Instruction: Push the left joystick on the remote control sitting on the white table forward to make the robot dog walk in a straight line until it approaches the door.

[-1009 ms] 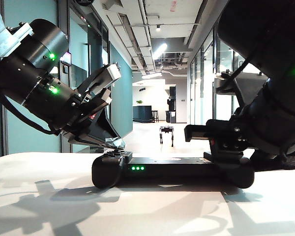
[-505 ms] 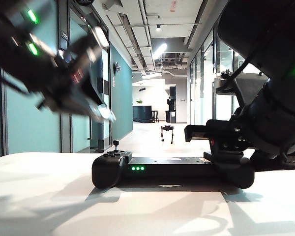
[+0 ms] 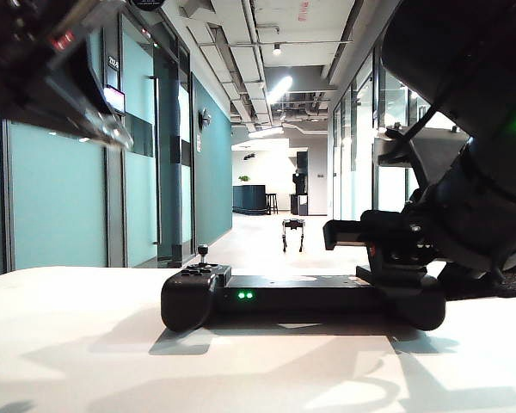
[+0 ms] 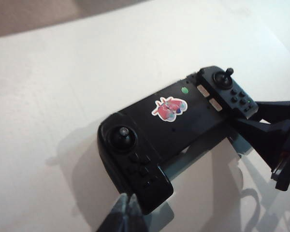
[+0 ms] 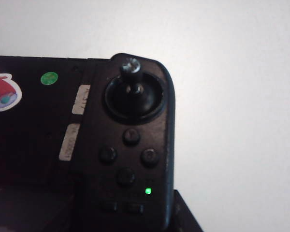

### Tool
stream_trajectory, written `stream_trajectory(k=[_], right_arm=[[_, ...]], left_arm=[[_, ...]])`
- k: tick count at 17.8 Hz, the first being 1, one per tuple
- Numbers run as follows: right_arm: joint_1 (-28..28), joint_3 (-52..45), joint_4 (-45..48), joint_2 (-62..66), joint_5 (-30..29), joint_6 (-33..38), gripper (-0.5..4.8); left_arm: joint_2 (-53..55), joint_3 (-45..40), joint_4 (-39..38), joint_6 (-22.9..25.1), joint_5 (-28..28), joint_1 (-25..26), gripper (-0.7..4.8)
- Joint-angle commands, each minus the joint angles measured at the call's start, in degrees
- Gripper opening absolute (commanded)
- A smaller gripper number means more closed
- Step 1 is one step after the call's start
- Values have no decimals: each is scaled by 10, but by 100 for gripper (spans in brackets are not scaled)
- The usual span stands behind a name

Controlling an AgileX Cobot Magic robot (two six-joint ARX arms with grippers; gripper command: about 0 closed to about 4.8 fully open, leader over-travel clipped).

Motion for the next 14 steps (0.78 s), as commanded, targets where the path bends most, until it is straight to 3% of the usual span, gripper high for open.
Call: stream_trajectory(k=[1,2,9,12,13,14], right_arm=[[1,1,6,-3,-3,-6,293],[1,1,6,-3,-3,-13,317],[1,1,-66,-95,-3,-61,317],[2,1,-108,-186,-2,-104,315],[2,1,-116,-222,-3,-120,304],[2,1,-124,-270,-4,-147,222]], left_arm=[[-23,2,-7,-27,-2,0,-6],[-29,2,-9,-30,-3,0,-6],[-61,2,-27,-52,-11,0,-6],[-90,7,-47,-53,-69,0,-6],[-102,7,-54,-53,-93,0,-6],[-121,7,-67,-52,-117,0,-6]])
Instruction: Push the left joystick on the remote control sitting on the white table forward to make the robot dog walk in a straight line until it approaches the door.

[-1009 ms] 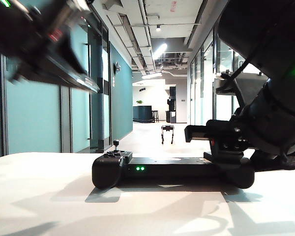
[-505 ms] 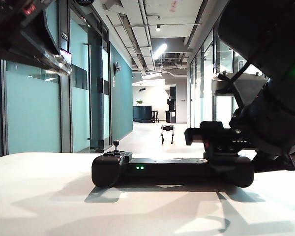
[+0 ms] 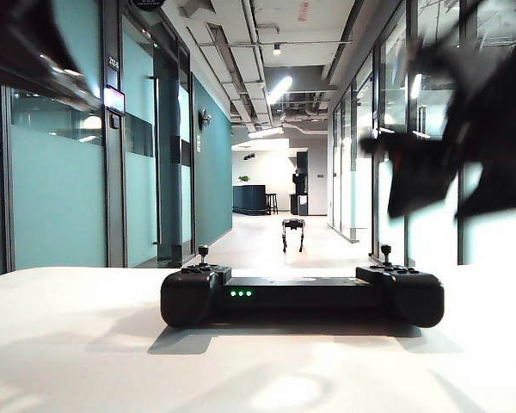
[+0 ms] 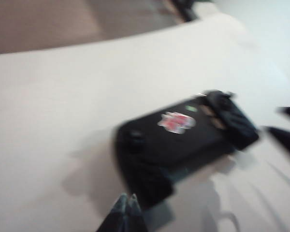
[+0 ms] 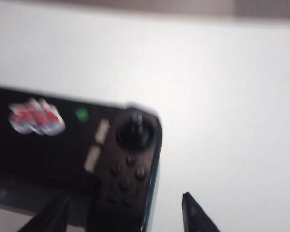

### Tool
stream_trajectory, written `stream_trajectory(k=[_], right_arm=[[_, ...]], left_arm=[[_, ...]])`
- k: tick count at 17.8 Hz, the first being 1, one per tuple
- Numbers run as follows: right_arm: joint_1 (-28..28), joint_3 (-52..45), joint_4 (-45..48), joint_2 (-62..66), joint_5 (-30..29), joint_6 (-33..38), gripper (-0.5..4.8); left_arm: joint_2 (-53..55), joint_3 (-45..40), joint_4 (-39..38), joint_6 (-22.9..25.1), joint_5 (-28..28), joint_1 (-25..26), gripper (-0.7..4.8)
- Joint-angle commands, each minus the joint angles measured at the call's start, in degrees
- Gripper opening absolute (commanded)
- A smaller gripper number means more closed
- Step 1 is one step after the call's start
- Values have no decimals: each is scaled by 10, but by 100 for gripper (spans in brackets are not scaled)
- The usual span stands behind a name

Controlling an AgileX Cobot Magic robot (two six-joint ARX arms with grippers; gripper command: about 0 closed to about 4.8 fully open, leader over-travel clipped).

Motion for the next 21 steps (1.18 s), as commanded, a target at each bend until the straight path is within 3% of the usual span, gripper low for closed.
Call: stream_trajectory(k=[1,2,4,6,8,10,14,17,21], right_arm=[[1,2,-20,-130,2,-81,27],[1,2,-24,-172,1,-109,-4],[1,2,-42,-250,2,-134,-5],[0,0,-100,-326,3,-135,-5],[0,-19,-132,-385,23,-139,-5],[0,-44,-125,-438,30,-138,-5],[0,-51,-127,-503,29,-138,-3],[0,-51,-127,-533,29,-138,-3],[2,-51,-127,-550,27,-138,-3]], left_arm=[[-53,5,-34,1,-68,0,-6],[-71,5,-47,3,-76,0,-6],[-111,2,-68,12,-99,0,-6],[-156,-5,-85,52,-108,0,-6],[-214,-41,-79,55,-107,0,-6],[-282,-86,-57,57,-100,0,-6],[-396,-162,-11,108,-98,0,-6],[-474,-240,86,108,-80,0,-6],[-495,-259,115,137,-88,0,-6]])
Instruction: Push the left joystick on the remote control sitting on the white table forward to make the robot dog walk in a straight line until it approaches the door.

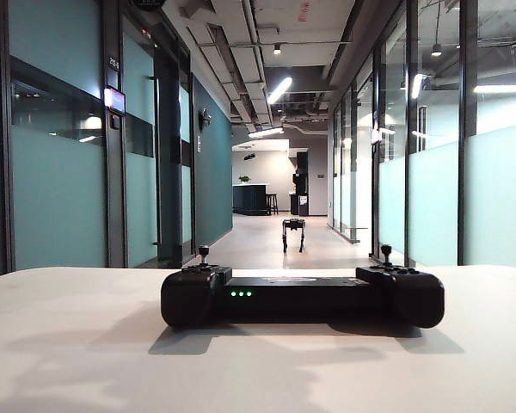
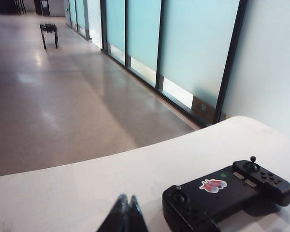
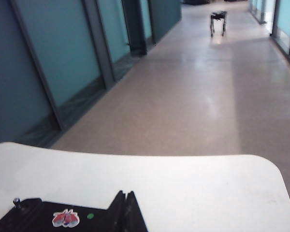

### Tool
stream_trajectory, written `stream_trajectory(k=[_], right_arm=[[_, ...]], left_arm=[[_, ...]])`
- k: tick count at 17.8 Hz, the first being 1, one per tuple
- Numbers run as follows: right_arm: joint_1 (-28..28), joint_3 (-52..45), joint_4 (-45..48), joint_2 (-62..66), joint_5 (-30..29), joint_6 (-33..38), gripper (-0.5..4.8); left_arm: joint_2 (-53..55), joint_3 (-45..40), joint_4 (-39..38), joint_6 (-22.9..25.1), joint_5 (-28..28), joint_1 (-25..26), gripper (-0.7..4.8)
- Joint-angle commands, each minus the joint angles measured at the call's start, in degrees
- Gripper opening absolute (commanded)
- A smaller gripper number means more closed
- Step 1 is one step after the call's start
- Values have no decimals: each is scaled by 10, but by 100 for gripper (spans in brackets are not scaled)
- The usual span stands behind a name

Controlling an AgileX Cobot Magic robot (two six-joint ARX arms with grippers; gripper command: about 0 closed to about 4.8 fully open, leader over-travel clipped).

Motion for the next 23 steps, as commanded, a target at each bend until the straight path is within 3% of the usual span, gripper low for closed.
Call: stream_trajectory(k=[1,3,5,8,16,18,23], right_arm=[[0,3,9,-3,1,0,-3],[1,3,9,-3,1,0,-3],[0,3,9,-3,1,0,-3],[0,3,9,-3,1,0,-3],[0,3,9,-3,1,0,-3],[0,3,9,-3,1,0,-3],[0,3,9,-3,1,0,-3]], left_arm=[[1,-9,52,37,0,0,-6],[1,-39,106,36,1,19,-6],[1,-75,120,10,2,78,-6],[1,-94,120,11,2,171,-6],[1,-144,164,-3,30,293,-6],[1,-151,173,-19,30,314,-6],[1,-151,174,-15,2,305,-6]])
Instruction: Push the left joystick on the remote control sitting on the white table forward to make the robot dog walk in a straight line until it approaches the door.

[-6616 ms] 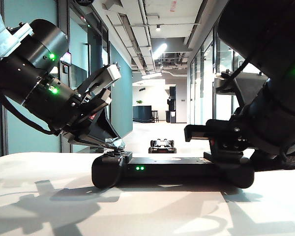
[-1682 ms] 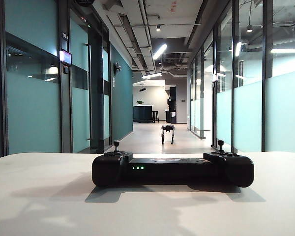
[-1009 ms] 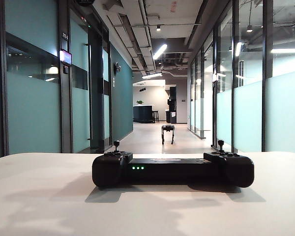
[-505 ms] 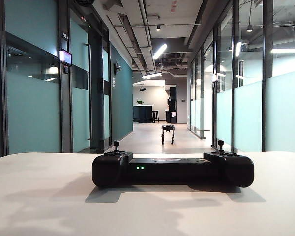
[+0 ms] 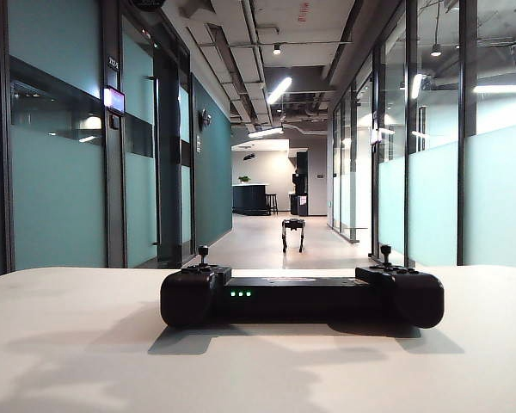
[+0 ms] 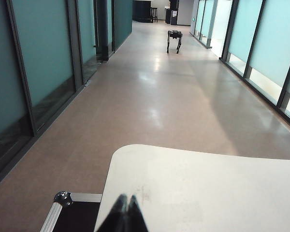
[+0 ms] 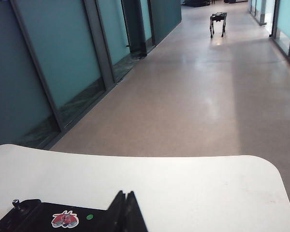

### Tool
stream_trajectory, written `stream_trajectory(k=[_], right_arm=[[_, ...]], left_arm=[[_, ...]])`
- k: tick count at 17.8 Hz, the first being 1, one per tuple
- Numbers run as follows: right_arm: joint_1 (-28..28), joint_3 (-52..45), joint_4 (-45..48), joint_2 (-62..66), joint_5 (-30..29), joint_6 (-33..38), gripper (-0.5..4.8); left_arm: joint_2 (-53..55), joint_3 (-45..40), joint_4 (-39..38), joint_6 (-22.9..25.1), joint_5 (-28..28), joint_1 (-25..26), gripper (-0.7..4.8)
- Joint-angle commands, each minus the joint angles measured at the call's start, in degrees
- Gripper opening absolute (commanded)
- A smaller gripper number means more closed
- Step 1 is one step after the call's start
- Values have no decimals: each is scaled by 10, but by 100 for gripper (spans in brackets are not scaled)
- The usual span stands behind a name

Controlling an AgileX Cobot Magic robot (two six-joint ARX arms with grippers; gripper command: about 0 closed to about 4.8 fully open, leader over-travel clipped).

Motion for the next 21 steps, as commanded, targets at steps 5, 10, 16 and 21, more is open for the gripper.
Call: stream_trajectory(k=[5,10,16,21], right_arm=[[0,3,9,0,1,0,-3],[0,3,9,0,1,0,-3],[0,3,9,0,1,0,-3],[-72,-33,68,-7,56,0,-1]], left_arm=[[0,2,4,5,-48,-7,-5],[0,2,2,5,-48,-7,-5],[0,2,2,5,-48,-7,-5],[0,2,2,5,-48,-7,-5]])
